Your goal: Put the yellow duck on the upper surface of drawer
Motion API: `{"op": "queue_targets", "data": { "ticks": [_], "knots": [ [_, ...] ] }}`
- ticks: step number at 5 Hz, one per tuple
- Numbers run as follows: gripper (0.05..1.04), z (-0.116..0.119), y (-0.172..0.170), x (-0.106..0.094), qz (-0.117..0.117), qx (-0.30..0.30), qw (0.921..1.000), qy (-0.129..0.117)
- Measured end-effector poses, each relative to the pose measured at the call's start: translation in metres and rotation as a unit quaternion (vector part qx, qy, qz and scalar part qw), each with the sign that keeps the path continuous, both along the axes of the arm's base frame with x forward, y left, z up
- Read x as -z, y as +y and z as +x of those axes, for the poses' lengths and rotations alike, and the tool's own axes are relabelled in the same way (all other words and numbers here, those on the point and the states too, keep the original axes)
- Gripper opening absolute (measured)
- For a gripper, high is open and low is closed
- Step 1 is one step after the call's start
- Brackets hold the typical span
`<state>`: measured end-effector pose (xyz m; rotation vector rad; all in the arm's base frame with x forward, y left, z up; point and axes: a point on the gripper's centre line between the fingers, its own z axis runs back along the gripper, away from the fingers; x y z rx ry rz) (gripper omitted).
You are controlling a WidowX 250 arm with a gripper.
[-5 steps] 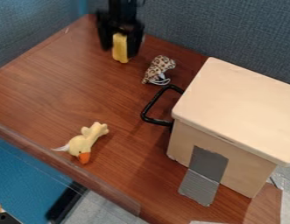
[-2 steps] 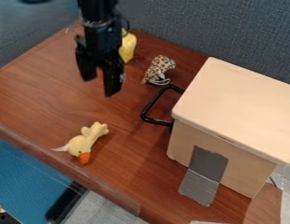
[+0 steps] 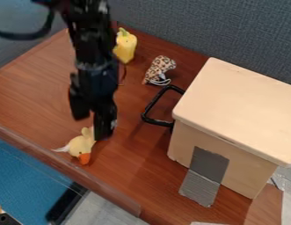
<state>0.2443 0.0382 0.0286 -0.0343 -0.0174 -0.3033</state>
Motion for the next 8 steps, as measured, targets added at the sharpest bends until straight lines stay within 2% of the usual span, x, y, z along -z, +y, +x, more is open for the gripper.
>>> {"op": "queue_targets", "data": {
  "ticks": [1, 2, 3, 4, 5, 6, 7, 8],
  "knots": [
    [0.953, -0.008, 0.004, 0.005, 0.016, 0.003, 0.9998, 0.009],
    [0.666, -0.007, 0.007, 0.009, 0.028, 0.004, 0.9996, 0.010],
    [0.358, 0.002, 0.005, 0.005, 0.029, 0.005, 0.9996, -0.002],
    [0.144, 0.007, 0.005, 0.001, 0.025, -0.001, 0.9997, -0.005],
    [0.055, 0.007, -0.001, -0.005, 0.007, -0.002, 1.0000, -0.001],
    [0.049, 0.008, -0.010, -0.030, -0.018, 0.006, 0.9995, -0.026],
    [0.049, 0.012, -0.033, -0.072, -0.068, 0.026, 0.9949, -0.070],
    [0.049, 0.020, -0.065, -0.098, -0.115, 0.054, 0.9881, -0.088]
  ]
}}
